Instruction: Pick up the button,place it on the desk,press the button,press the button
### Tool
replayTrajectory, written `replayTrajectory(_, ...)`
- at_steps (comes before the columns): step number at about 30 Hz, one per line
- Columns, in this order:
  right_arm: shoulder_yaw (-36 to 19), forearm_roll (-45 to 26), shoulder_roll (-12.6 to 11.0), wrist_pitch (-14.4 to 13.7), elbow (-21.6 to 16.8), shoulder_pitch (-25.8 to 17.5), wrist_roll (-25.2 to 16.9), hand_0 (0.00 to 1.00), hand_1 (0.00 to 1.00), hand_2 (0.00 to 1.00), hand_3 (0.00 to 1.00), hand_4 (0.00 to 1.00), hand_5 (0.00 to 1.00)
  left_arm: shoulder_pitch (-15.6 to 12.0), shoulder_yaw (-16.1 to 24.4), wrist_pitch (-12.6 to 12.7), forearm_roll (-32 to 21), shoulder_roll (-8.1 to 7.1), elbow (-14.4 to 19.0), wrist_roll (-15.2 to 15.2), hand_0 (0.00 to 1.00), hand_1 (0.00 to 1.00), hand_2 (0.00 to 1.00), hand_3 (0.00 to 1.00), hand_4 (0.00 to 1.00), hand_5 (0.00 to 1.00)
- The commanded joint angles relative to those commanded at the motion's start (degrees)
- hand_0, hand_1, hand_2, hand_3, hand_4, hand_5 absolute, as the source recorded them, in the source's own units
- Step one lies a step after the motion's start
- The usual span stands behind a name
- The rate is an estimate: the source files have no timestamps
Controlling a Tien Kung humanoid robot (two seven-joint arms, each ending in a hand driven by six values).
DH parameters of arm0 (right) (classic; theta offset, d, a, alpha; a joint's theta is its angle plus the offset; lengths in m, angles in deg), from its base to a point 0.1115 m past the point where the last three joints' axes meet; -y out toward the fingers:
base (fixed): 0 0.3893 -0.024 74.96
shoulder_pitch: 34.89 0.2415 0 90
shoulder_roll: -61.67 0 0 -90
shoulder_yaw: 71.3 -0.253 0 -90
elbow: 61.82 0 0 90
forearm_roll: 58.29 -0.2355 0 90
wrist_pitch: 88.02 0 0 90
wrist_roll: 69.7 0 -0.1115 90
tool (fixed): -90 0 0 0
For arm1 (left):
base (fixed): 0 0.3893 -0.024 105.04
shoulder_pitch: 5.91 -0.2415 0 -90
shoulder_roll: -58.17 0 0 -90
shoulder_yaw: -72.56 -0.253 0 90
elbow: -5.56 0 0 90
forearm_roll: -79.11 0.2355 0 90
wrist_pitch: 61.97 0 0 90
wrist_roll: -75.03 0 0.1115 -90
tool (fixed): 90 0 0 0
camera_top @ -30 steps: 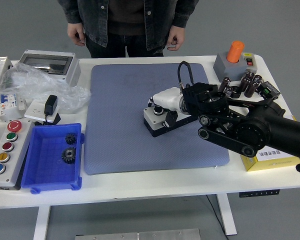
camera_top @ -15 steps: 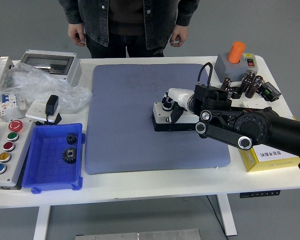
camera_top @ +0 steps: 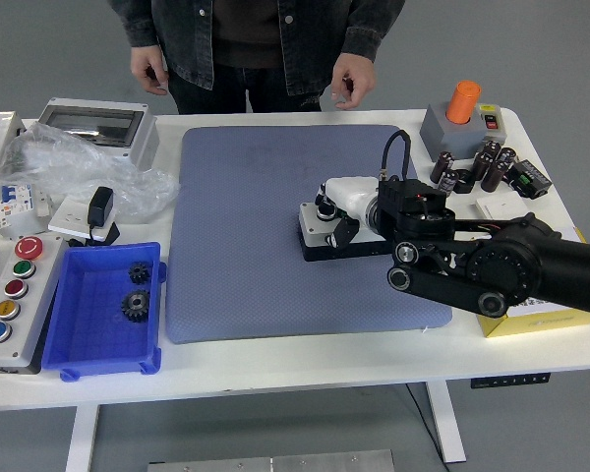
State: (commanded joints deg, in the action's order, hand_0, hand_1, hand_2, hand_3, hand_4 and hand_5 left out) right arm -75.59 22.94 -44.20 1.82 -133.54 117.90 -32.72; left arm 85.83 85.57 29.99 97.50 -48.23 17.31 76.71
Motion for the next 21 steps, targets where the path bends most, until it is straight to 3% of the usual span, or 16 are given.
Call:
replayTrajectory(4, -0.09, 4.86, -0.03, 3.01, -1.58, 0.21, 0.00, 0.543, 0.645, 0.704, 0.504, 0.560, 0.002, 0.03, -0.29, -0.26, -0.34, -0.02, -0.03, 0.29, 0.587, 0.624, 0.603, 0.610, 0.566, 0.391)
replayTrajectory(5, -0.09, 5.47, -0.03, 3.42, -1.75, 0.24, 0.00, 0.745, 0.796, 0.892, 0.805, 0.771, 0.032, 0.03, -0.34, -0.31, -0.38, -0.01, -0.03, 0.34, 0.587, 0.624, 0.603, 0.610, 0.560, 0.387)
replayTrajectory(10, 0.32, 6.74, -0.01, 4.15, -2.04, 0.42, 0.00, 0.745, 0.796, 0.892, 0.805, 0.771, 0.032, -0.01, -1.04, -0.64, -1.00, 0.04, -0.07, 0.52, 0.587, 0.624, 0.603, 0.610, 0.560, 0.387)
replayTrajectory(11, 0.40, 6.74, -0.01, 4.02, -2.03, 0.44, 0.00, 0.840, 0.890, 0.992, 0.978, 0.835, 0.082, -0.01, -1.16, -0.69, -1.10, 0.04, -0.08, 0.55, 0.586, 0.624, 0.603, 0.609, 0.545, 0.373)
replayTrajectory(21, 1.82, 7.54, -0.60, 3.51, -3.96, 1.01, 0.00, 0.846, 0.908, 0.998, 0.998, 0.859, 0.115, 0.07, -1.98, -1.23, -1.93, 0.00, -0.15, 0.90, 0.587, 0.622, 0.604, 0.610, 0.543, 0.369)
